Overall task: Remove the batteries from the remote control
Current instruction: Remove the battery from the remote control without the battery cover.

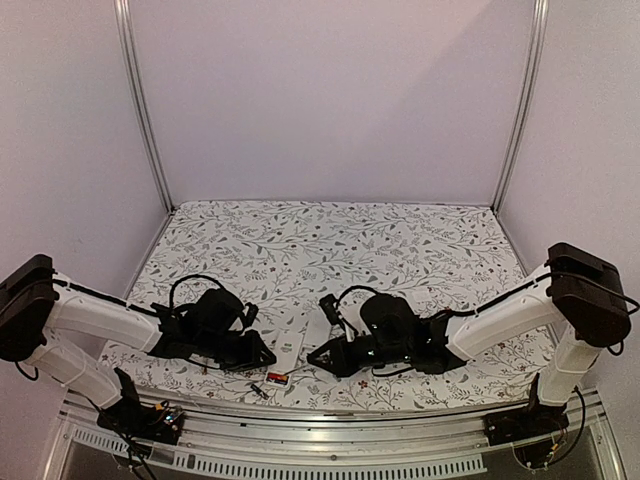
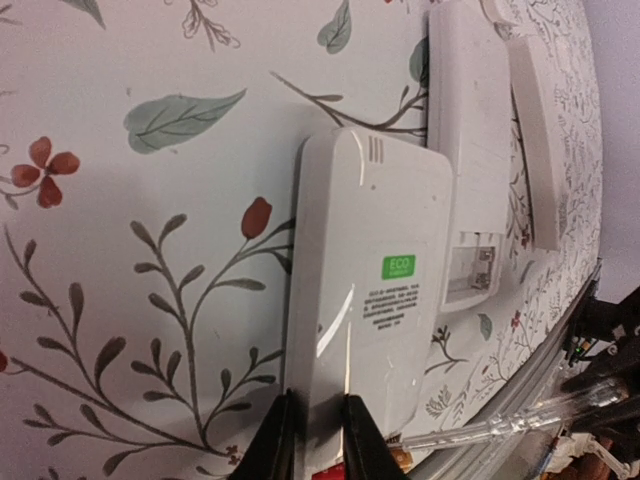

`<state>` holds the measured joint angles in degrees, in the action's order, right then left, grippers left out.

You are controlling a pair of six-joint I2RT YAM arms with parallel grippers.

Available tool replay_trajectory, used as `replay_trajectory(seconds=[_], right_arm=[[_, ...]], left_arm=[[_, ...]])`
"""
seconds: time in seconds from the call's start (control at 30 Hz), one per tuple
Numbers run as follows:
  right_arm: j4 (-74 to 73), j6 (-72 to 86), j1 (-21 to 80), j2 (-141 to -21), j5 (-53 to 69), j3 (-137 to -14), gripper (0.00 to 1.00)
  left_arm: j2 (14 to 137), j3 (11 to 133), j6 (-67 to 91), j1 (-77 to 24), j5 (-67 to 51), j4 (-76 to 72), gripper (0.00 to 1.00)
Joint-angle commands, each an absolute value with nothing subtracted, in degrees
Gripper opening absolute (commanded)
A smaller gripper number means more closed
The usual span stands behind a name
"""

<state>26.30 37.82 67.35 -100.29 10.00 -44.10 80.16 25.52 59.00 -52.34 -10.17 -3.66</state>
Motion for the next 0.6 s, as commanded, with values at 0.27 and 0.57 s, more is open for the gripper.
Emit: replay_trajectory(seconds=[0.27, 0.57], right_arm=[[32.8, 39.5, 66.2, -103.5, 18.6, -43.5, 0.00], [32.7, 40.1, 65.8, -104.6, 16.8, -43.1, 0.00]], left_arm=[[81.3, 24.6, 59.0, -53.8, -12.1, -1.8, 0.16], [81.1, 24.5, 59.1, -53.8, -12.1, -1.9, 0.16]])
